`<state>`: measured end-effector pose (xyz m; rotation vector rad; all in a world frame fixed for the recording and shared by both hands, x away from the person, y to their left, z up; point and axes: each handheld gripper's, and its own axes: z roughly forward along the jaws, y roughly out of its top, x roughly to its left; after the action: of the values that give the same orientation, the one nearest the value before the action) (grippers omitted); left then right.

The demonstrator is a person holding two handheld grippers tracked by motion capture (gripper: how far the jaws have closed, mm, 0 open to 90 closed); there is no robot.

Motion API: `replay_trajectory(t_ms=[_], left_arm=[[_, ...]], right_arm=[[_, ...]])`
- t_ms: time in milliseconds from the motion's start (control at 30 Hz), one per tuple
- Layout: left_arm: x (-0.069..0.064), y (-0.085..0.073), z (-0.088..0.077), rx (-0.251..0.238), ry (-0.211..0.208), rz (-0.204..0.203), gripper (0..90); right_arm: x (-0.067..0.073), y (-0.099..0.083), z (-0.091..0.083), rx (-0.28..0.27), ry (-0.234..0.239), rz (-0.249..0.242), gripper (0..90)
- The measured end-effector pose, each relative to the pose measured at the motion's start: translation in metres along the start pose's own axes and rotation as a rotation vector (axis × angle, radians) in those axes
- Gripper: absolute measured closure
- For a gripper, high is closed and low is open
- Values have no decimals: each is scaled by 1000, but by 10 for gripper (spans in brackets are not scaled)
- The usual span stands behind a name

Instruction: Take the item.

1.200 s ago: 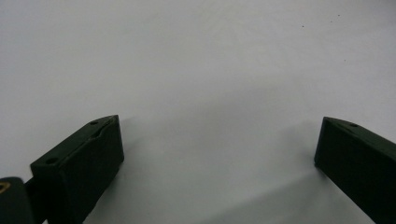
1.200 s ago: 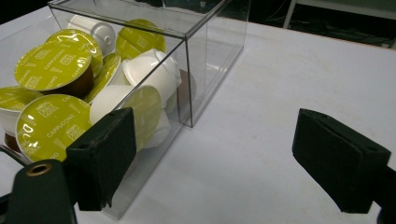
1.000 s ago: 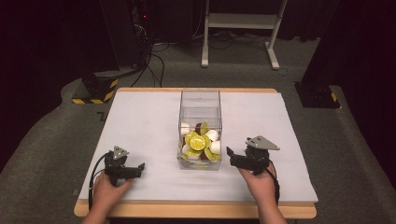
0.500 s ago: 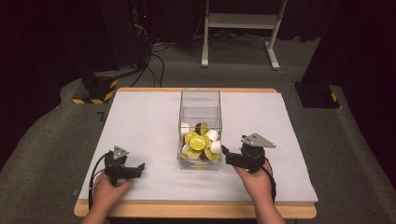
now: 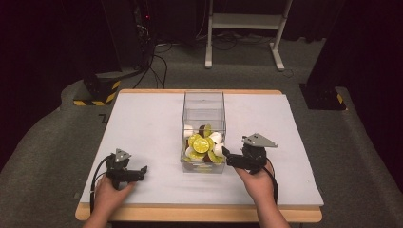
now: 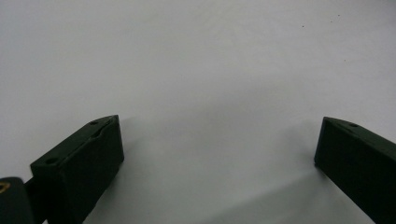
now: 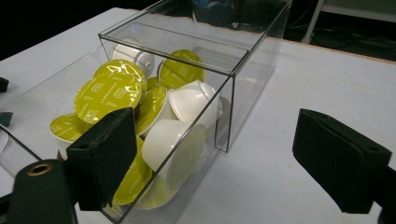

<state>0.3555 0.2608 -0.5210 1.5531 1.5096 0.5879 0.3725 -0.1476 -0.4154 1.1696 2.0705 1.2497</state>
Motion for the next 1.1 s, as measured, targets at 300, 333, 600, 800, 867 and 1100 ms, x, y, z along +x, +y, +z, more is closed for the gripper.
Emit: replay_trajectory(t_ms=[300, 333, 600, 800, 867, 1100], left_arm=[[0, 0, 0, 0, 0, 0, 14], [0, 0, 0, 0, 0, 0, 14], [0, 0, 0, -1, 0, -1, 14], [0, 0, 0, 0, 0, 0, 14], [0, 0, 0, 0, 0, 0, 14], [0, 0, 0, 0, 0, 0, 14]], right_arm=[[7, 6, 2, -5, 18, -11, 141], [8, 6, 3, -4, 22, -14, 140], [16, 9, 9, 2, 39, -20, 140], [21, 10, 13, 6, 50, -27, 141], [23, 11, 14, 8, 55, -24, 140], [29, 13, 19, 14, 69, -40, 142]])
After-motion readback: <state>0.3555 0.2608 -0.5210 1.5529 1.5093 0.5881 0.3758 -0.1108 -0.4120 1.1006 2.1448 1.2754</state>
